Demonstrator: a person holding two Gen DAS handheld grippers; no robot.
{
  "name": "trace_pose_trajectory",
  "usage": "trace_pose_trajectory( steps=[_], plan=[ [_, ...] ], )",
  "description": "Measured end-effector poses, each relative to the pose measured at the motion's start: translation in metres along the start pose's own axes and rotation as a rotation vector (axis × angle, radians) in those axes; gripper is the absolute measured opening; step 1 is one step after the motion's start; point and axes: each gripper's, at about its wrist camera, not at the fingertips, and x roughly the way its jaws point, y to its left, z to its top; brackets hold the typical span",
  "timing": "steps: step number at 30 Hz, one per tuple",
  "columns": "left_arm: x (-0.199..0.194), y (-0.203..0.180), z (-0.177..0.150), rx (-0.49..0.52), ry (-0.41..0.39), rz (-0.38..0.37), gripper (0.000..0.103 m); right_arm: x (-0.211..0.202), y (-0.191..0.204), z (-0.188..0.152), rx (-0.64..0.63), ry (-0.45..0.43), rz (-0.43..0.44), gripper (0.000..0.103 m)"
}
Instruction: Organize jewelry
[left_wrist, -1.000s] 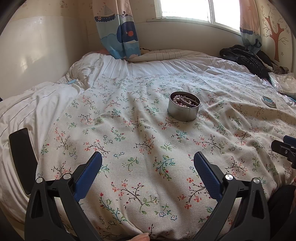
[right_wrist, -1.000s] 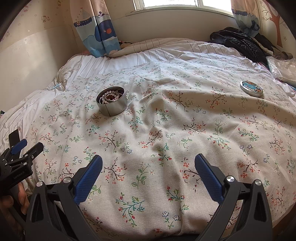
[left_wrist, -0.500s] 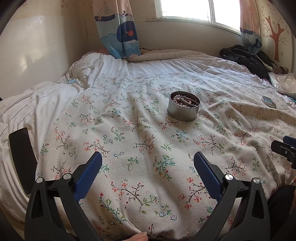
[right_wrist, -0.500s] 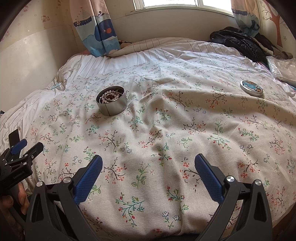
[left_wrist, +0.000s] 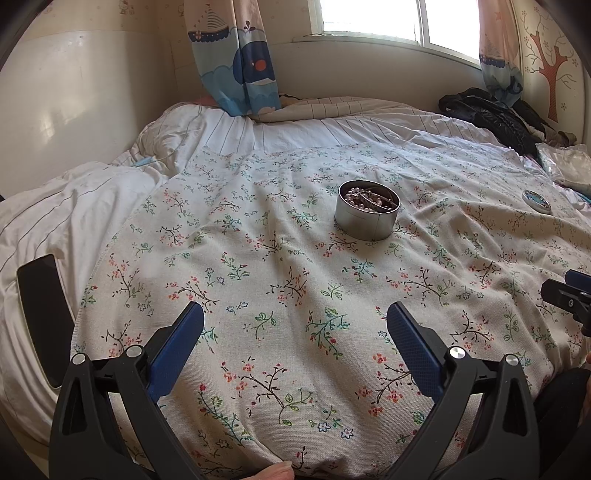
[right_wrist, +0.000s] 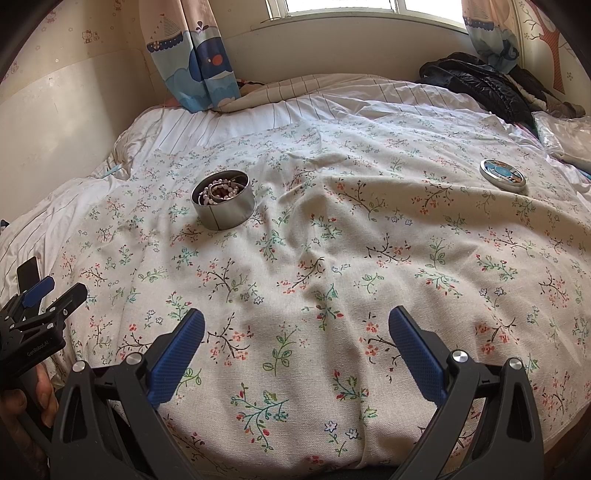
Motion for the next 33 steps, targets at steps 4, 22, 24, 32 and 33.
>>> trace_pose_trajectory(
  steps=[4,22,24,32,33],
  plan=[
    [0.0000,0.0012,0.0003,-0.001,0.000,-0.001,0.095,-0.0001,0.0002,0.0001,-0.001,0.000,0.000,0.096],
    [-0.0025,-0.0019,-0.0013,-0.009,-0.005,-0.005,0.095,-0.0004,0.0002,0.0005,0.000,0.000,-0.001,0.096],
    [-0.0028,-0.0016,-0.0010,-0.009,-0.004,-0.005,0.095,-0.0004,0.0001,0.0005,-0.001,0.000,-0.001,0.096],
    [-0.0029,-0.0016,-0.0002,-0.010,-0.002,-0.006,0.095,-0.0004,0.0002,0.0005,-0.001,0.001,-0.001,0.096],
    [-0.0022,0.0003,0.0003,-0.010,-0.002,-0.007,0.095,-0.0004,0.0003,0.0005,-0.001,0.001,-0.001,0.096]
  ],
)
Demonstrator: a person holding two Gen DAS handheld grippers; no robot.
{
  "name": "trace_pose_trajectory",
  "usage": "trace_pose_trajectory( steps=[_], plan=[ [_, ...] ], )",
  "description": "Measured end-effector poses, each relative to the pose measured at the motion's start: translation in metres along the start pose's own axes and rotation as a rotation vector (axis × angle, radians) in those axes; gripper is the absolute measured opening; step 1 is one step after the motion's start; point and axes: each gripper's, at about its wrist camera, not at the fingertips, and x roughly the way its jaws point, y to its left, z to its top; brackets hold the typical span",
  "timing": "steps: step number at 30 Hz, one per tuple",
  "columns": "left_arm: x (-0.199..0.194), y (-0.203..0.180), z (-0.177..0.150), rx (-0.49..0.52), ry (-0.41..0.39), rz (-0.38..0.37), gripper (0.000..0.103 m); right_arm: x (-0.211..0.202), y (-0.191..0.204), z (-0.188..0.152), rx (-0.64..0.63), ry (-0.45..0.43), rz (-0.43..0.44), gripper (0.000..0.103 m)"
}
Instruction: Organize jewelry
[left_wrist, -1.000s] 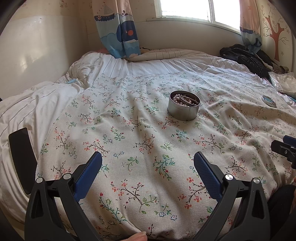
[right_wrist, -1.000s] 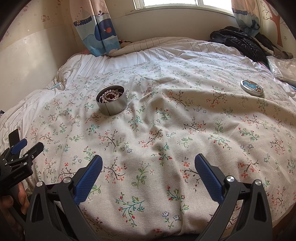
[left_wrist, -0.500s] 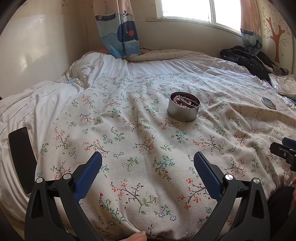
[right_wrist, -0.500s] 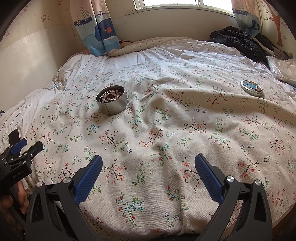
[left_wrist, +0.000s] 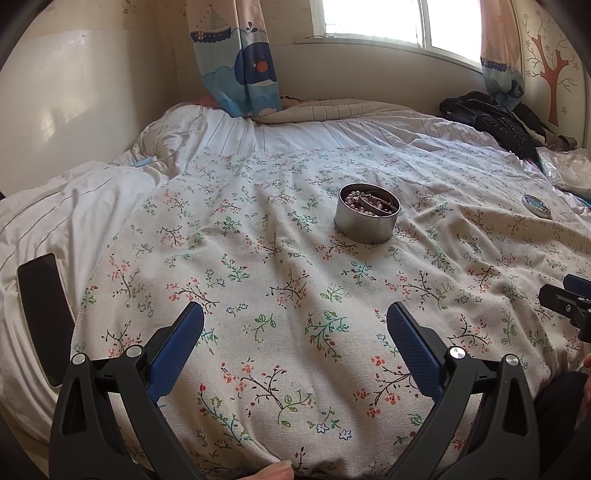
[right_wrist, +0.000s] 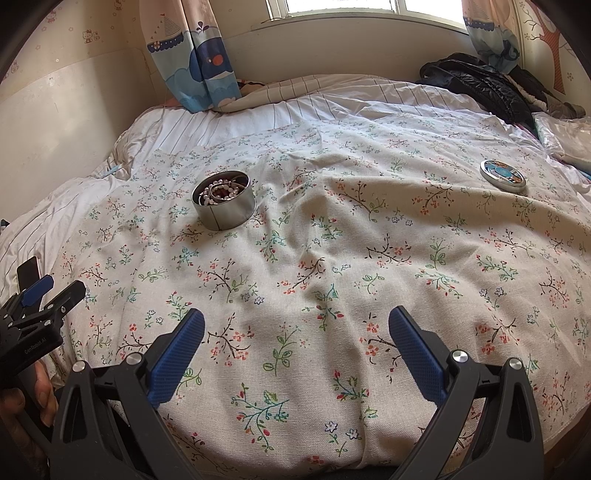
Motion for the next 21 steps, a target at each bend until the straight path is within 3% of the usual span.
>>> trace_pose_trajectory(
  steps=[21],
  plan=[
    [0.006,0.010,0.005,-0.033,0.045,0.016,0.095,0.001,0.001,-0.001,0.001,0.002,0.000,0.096]
  ],
)
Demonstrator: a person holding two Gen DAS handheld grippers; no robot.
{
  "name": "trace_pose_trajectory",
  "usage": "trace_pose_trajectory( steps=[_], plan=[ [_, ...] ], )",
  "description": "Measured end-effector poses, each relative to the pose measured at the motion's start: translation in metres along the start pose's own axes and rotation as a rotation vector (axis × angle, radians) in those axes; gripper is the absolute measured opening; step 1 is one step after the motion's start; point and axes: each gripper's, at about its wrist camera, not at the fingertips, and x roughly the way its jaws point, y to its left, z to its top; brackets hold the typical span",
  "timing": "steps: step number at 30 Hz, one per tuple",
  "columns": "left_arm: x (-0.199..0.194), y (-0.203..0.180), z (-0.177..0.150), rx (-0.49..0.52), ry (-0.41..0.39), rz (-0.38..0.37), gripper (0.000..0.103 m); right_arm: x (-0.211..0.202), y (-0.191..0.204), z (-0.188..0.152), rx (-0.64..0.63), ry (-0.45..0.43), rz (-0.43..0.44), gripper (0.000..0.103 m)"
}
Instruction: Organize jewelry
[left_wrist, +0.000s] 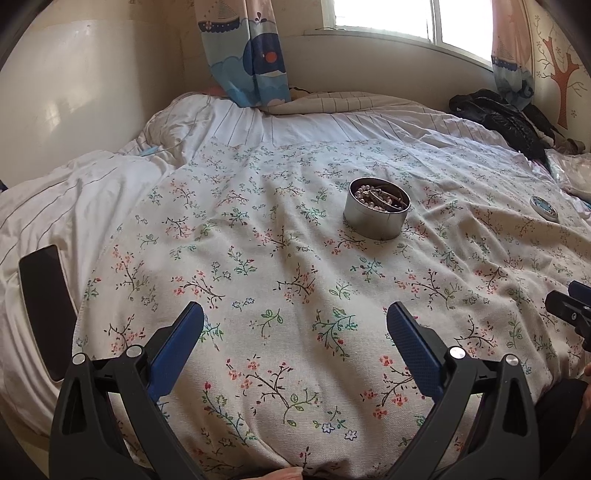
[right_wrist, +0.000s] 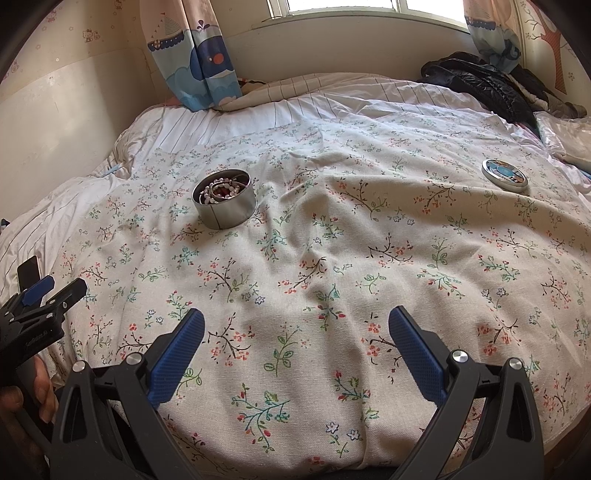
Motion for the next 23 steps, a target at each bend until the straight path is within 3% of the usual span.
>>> trace_pose_trajectory(
  steps=[6,11,15,23],
  plan=[
    [0.002,0.000,0.001,0.025,0.016,-0.025,0.095,0.001,0.000,-0.001,0.004,0.001,0.004,0.096],
    [-0.008,-0.006,-0.001,0.059,-0.049,-0.024,0.095,0.002,0.000,-0.002,0.008,-0.001,0.006,0.096],
    [-0.003,-0.012,-0.003,0.090,-0.020,-0.028,0.095,0.001,0.000,-0.002,0.008,-0.002,0.006,0.096],
    [0.000,-0.003,-0.005,0.042,-0.005,-0.027,0.095,0.001,0.000,-0.003,0.011,-0.001,0.008,0.096]
  ],
)
